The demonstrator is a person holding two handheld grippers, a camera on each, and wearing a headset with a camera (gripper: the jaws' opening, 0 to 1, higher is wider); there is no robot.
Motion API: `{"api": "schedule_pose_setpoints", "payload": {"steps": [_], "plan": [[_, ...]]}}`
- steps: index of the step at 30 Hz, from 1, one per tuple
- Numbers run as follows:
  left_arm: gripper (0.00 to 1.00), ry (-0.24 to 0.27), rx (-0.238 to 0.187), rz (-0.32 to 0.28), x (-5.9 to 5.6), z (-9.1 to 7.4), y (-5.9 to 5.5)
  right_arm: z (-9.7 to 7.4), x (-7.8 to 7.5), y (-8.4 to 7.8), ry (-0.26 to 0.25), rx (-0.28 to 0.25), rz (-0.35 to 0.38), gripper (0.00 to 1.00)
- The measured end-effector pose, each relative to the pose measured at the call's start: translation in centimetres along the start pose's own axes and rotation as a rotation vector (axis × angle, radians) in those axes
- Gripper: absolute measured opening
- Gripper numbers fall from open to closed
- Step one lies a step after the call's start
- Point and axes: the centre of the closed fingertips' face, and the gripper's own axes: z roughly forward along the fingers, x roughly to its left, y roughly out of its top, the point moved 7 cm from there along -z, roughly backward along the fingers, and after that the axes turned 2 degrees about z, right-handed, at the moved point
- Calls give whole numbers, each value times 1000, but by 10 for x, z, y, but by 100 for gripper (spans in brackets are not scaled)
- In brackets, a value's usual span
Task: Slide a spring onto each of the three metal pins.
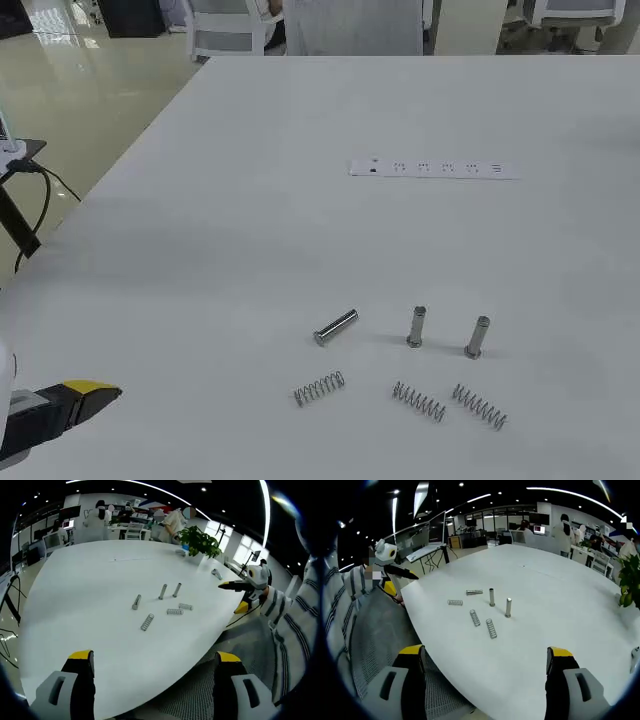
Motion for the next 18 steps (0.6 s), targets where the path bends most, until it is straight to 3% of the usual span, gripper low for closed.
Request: {"api": "schedule_pose_setpoints", "payload": {"steps": [14,18], "plan": [[98,-19,0,4,0,0,0,2,5,6,6,7,-30,99],[98,-20,-7,29,-3,2,0,-1,5,8,-14,4,-47,98]]}}
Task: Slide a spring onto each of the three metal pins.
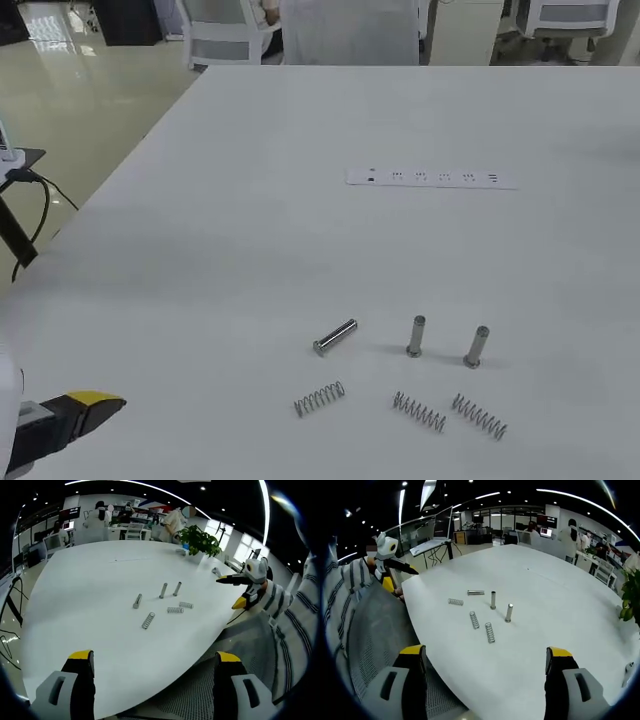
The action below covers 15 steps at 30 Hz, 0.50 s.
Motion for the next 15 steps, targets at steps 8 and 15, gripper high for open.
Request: {"api": "schedule_pose_setpoints", "payload": {"steps": [8,15], "plan": [[98,-12,13,20,-3,3,3,-6,-2,-1,-32,-7,-6,95],[98,-7,4,11,-2,3,3,-5,-3,1,-32,-7,-24,93]]}}
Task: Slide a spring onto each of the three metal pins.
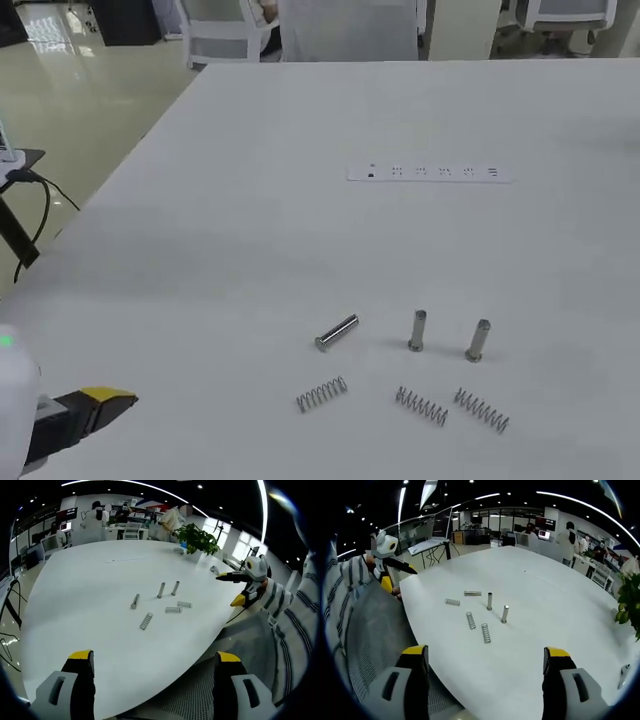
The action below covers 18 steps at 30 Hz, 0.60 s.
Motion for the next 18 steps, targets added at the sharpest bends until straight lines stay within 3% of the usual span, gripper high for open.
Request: {"api": "schedule_pose_setpoints", "payload": {"steps": [7,18], "plan": [[98,0,9,0,1,-1,-1,2,0,-1,-5,11,1,100],[98,-10,-5,-7,0,2,5,1,2,-5,12,1,47,100]]}}
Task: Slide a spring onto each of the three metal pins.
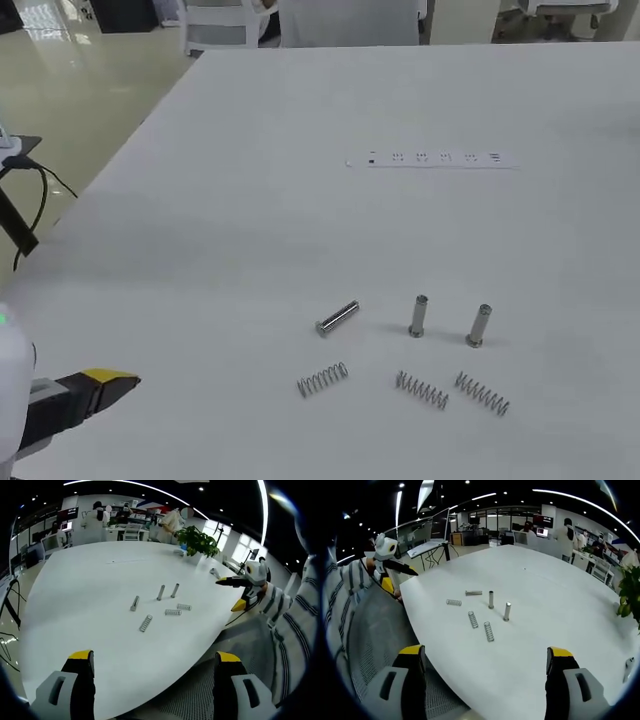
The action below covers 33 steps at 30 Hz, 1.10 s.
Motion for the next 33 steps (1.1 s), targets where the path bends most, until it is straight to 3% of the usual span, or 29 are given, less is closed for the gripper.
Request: {"api": "schedule_pose_setpoints", "payload": {"steps": [9,33], "plan": [[98,-36,-18,-21,-2,4,4,-4,-1,1,2,-32,38,100],[98,-35,-12,1,6,8,12,-2,0,-3,-2,-3,45,100]]}}
